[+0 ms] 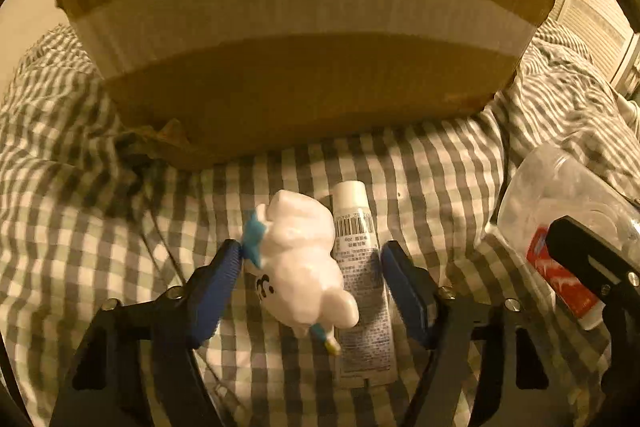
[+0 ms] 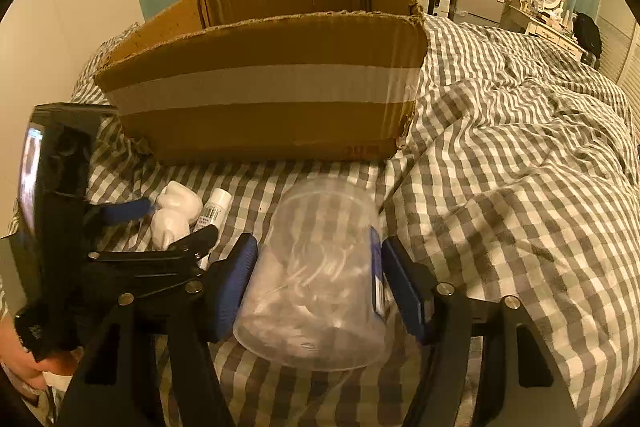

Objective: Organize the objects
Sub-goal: 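Grasp the white cartoon figurine with the left tool, then carry the figurine with the left tool while the right tool carries the jar over the box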

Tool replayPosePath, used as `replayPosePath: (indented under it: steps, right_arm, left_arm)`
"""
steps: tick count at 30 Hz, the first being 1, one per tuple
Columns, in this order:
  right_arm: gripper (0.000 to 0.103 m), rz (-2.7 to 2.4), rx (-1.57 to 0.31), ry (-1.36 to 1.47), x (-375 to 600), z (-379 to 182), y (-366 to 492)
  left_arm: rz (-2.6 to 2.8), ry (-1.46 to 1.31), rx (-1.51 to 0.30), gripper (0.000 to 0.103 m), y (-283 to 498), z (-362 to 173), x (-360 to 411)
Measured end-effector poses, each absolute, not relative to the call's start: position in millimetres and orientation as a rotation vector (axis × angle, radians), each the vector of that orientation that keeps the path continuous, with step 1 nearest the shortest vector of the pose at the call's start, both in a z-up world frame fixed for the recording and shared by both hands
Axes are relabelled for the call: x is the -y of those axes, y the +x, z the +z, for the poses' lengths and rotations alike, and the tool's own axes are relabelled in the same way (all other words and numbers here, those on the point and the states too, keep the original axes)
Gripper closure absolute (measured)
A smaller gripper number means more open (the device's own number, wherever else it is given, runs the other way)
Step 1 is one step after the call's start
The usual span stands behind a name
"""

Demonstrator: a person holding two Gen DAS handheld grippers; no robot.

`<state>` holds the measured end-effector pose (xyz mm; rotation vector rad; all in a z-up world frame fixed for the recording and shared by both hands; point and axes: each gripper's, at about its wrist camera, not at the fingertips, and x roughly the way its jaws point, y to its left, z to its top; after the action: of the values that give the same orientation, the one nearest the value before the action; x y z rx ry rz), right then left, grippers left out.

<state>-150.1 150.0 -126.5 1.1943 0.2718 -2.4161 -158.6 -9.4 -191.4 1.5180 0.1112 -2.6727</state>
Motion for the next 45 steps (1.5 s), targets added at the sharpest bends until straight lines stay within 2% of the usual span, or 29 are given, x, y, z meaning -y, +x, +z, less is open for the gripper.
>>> replayPosePath:
  steps: [2, 4, 5, 6, 13, 16, 25, 32, 35, 45]
  right_arm:
    - [0.043, -2.411, -0.28, 1.2, -149, -128, -148]
    - [0.043, -2.412, -0.287, 1.199, -148, -129, -147]
    - [0.043, -2.412, -0.288, 1.198, -148, -128, -146]
    - [0.043, -2.413, -0.289, 1.198, -148, -128, -146]
    - [0.043, -2.403, -0.289, 1.227, -149, -134, -147]
    - [0.043, -2.385, -0.303, 1.269, -147, -144, -152]
    - [0.043, -2.372, -0.322, 1.309, -144, -156, -154]
    - [0.044, -2.419, -0.288, 1.209, -153, -127, -135]
    - [0.044, -2.421, -0.276, 1.169, -154, -111, -125]
    - [0.044, -2.467, -0.283, 0.879, -148, -3, -114]
  left_arm:
    - [-2.683, 1.51, -0.131, 0.031, -158, -191, 11]
    - [-2.697, 1.488, -0.148, 0.039, -156, -188, 13]
    - [-2.701, 1.477, -0.148, 0.053, -155, -186, 14]
    - [-2.707, 1.482, -0.163, 0.06, -154, -185, 15]
    - [-2.688, 1.498, -0.136, 0.06, -156, -191, 15]
    - [-2.614, 1.531, -0.078, 0.054, -166, -208, 14]
    - [-2.663, 1.464, 0.009, 0.056, -164, -200, 2]
    - [-2.716, 1.325, 0.123, 0.056, -137, -155, -13]
    - [-2.719, 1.313, 0.096, 0.056, -130, -129, -5]
    - [-2.835, 1.138, 0.057, 0.056, -113, -26, 2]
